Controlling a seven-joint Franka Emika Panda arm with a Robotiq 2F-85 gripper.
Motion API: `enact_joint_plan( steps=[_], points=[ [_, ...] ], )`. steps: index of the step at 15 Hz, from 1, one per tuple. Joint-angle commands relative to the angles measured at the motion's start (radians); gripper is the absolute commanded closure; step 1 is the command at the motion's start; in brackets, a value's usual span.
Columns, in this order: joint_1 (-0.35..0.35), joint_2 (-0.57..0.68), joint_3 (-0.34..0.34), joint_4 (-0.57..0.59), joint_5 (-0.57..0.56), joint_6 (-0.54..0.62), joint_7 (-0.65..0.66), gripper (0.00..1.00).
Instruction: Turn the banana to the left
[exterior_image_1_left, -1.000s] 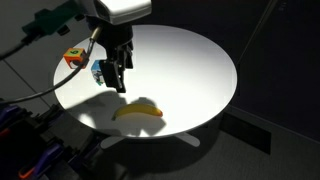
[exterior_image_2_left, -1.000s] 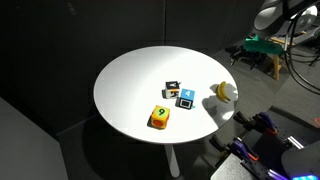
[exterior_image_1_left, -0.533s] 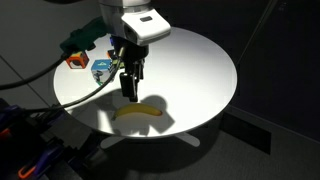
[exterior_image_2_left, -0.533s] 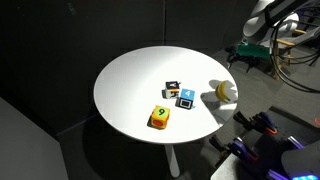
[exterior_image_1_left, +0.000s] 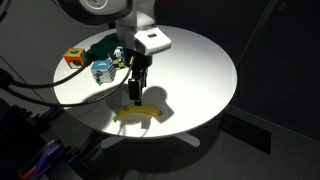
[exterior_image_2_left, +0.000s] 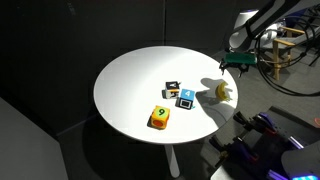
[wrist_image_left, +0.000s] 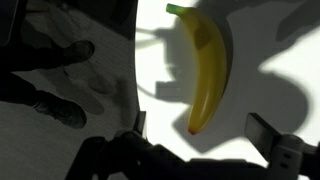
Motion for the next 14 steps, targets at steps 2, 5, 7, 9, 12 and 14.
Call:
enact_joint_plan(
  steps=[2,5,7,9,12,14],
  points=[
    [0.050,0.037,-0.030,0.006,-0.019,0.014,0.044,0.00],
    [0.045,0.051,-0.022,0.001,0.012,0.033,0.011,0.00],
    [0.043,0.061,-0.019,-0.002,0.020,0.057,-0.001,0.00],
    [0.051,0.064,-0.027,0.001,0.011,0.042,0.008,0.00],
    [0.053,0.071,-0.028,0.000,0.012,0.055,0.007,0.00],
    [0.053,0.072,-0.028,0.000,0.012,0.055,0.007,0.00]
  ],
)
